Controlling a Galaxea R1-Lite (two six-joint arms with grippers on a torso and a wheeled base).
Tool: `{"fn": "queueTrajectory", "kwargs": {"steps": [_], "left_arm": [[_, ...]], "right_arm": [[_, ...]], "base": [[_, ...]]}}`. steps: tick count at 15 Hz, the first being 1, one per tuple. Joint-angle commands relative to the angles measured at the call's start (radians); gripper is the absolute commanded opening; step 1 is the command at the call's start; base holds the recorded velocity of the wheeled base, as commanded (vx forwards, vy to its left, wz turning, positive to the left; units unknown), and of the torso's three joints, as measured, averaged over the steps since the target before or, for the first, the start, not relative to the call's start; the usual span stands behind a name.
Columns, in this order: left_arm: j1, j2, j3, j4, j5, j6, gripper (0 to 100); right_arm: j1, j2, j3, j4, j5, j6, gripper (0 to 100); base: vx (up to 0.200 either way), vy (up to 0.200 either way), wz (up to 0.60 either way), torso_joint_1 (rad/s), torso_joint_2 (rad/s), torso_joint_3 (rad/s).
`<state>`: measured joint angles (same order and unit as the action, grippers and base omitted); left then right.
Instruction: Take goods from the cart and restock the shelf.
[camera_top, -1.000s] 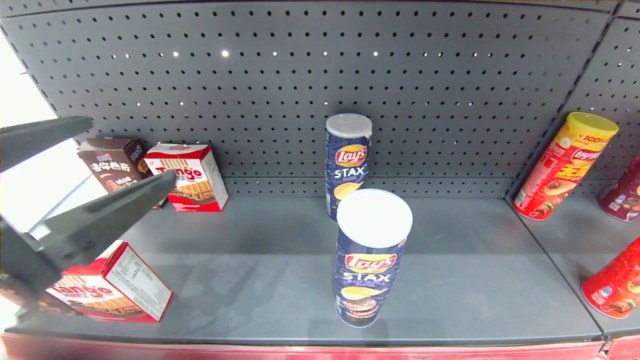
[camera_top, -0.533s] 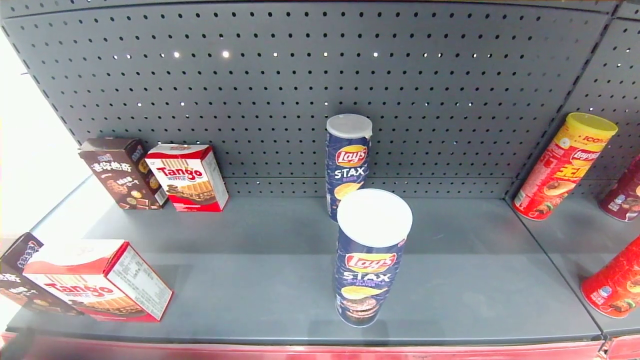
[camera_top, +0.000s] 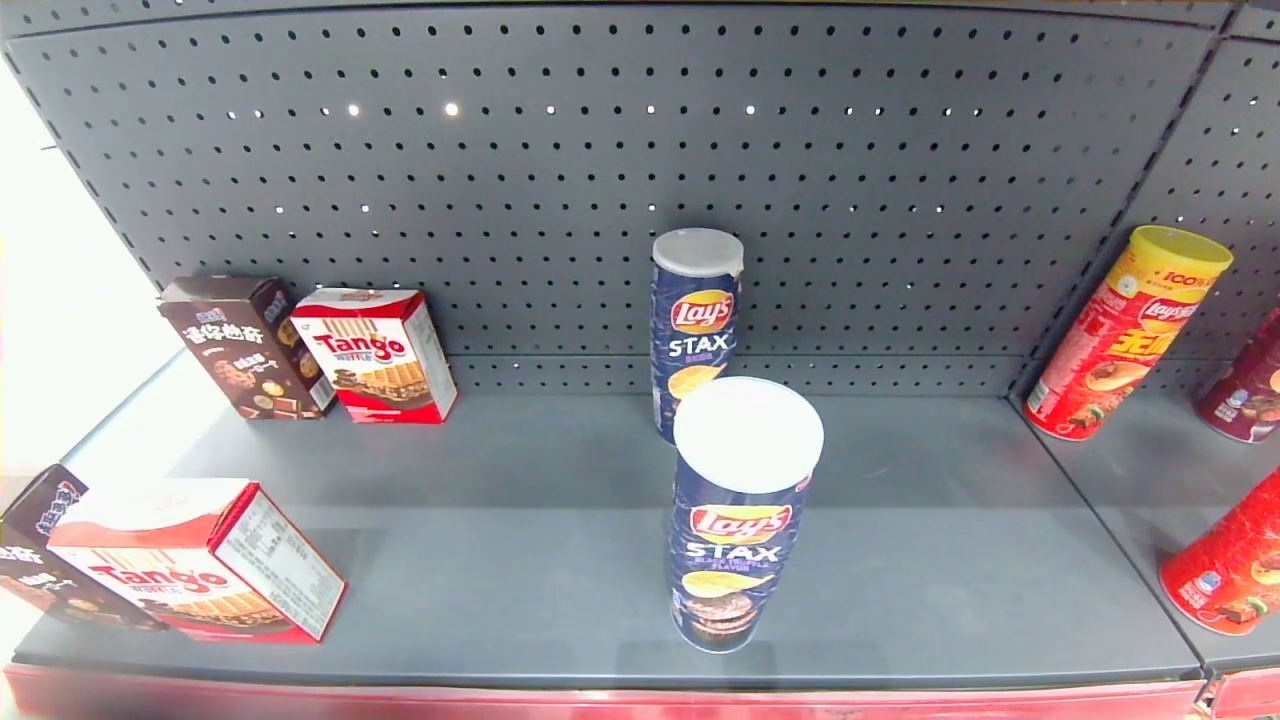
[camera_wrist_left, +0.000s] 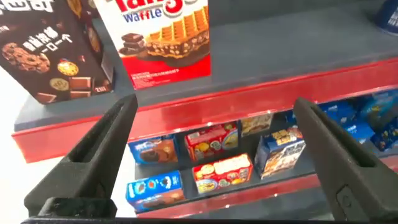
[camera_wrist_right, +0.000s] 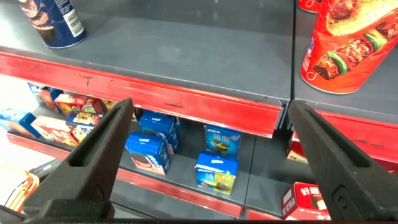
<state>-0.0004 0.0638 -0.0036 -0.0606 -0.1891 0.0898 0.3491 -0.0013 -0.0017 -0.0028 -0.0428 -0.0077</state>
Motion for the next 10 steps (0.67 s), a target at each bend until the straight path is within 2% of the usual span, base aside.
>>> {"fn": "queueTrajectory", "kwargs": {"steps": [1,5,6,7,8,10], "left_arm": [[0.005,-0.055,0.004,0.005,0.002,-0.005,100],[0.003,-0.059,0.004,0.005,-0.012,-0.031,100],[0.005,-0.061,0.004,0.015,0.028,-0.002,100],[0.005,-0.061,0.004,0.045,0.195,0.033,100],[0.005,-0.061,0.004,0.048,0.231,0.002,100],[0.005,-0.061,0.004,0.061,0.195,-0.005,100]], "right_arm": [[0.002,0.001,0.0,0.0,0.0,0.0,100],[0.001,0.001,0.0,0.0,0.0,0.0,100],[0.001,0.001,0.0,0.0,0.0,0.0,100],[0.001,0.001,0.0,0.0,0.0,0.0,100],[0.001,0.001,0.0,0.0,0.0,0.0,100],[0.001,0.001,0.0,0.0,0.0,0.0,100]], "base": [[0.0,0.0,0.0,0.0,0.0,0.0],[0.0,0.0,0.0,0.0,0.0,0.0],[0.0,0.0,0.0,0.0,0.0,0.0],[0.0,0.0,0.0,0.0,0.0,0.0],[0.0,0.0,0.0,0.0,0.0,0.0],[0.0,0.0,0.0,0.0,0.0,0.0]]}}
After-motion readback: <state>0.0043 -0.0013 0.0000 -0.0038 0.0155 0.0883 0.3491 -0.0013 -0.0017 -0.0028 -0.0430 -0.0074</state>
